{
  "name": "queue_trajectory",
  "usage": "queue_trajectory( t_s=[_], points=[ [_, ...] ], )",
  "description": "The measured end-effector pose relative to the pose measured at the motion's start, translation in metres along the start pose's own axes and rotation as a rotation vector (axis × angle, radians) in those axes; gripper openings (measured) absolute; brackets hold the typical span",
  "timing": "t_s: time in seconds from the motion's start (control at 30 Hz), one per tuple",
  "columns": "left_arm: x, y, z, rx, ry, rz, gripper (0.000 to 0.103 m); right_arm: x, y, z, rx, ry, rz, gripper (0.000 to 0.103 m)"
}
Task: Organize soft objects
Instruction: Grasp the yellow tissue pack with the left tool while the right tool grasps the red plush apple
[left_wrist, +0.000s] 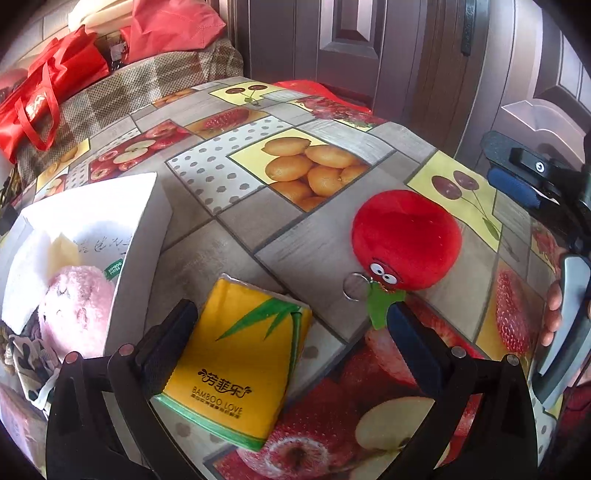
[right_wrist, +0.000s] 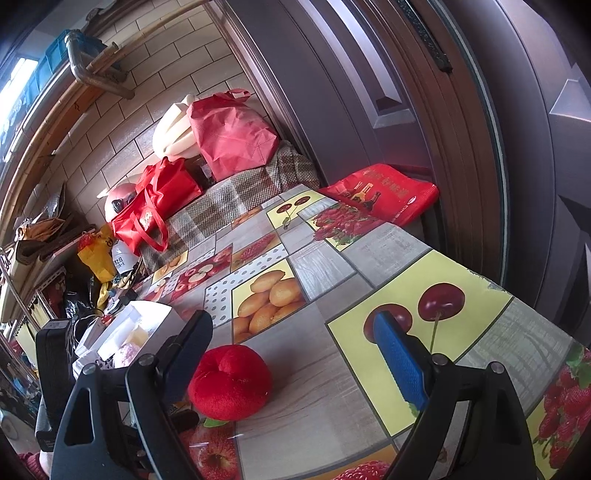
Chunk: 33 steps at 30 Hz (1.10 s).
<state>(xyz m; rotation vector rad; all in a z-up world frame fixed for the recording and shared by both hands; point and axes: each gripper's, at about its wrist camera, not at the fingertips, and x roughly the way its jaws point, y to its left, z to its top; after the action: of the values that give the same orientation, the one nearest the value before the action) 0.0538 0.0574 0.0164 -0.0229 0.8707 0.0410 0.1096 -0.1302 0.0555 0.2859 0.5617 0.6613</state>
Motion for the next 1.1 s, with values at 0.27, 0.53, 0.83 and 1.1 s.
queue_trajectory(
  t_s=[0.27, 0.53, 0.83, 1.1],
  points=[
    [-0.009, -0.007, -0.017, 0.01, -0.006, 0.124, 0.102, 0.0, 0.001, -0.001, -0.004, 0.002, -0.001, 0.089],
    [-0.01, -0.004, -0.019, -0.006, -0.019, 0.1, 0.07, 0.021, 0.034, -0.006, -0.156, 0.106, 0.034, 0.089],
    [-0.01, 0.001, -0.019, -0.03, -0.014, 0.085, 0.052, 0.075, 0.075, -0.031, -0.414, 0.381, -0.049, 0.073],
    [-0.041, -0.01, -0.025, 0.01, -0.185, 0.103, 0.049, 0.026, 0.073, -0.023, -0.391, 0.135, -0.025, 0.06]
  ],
)
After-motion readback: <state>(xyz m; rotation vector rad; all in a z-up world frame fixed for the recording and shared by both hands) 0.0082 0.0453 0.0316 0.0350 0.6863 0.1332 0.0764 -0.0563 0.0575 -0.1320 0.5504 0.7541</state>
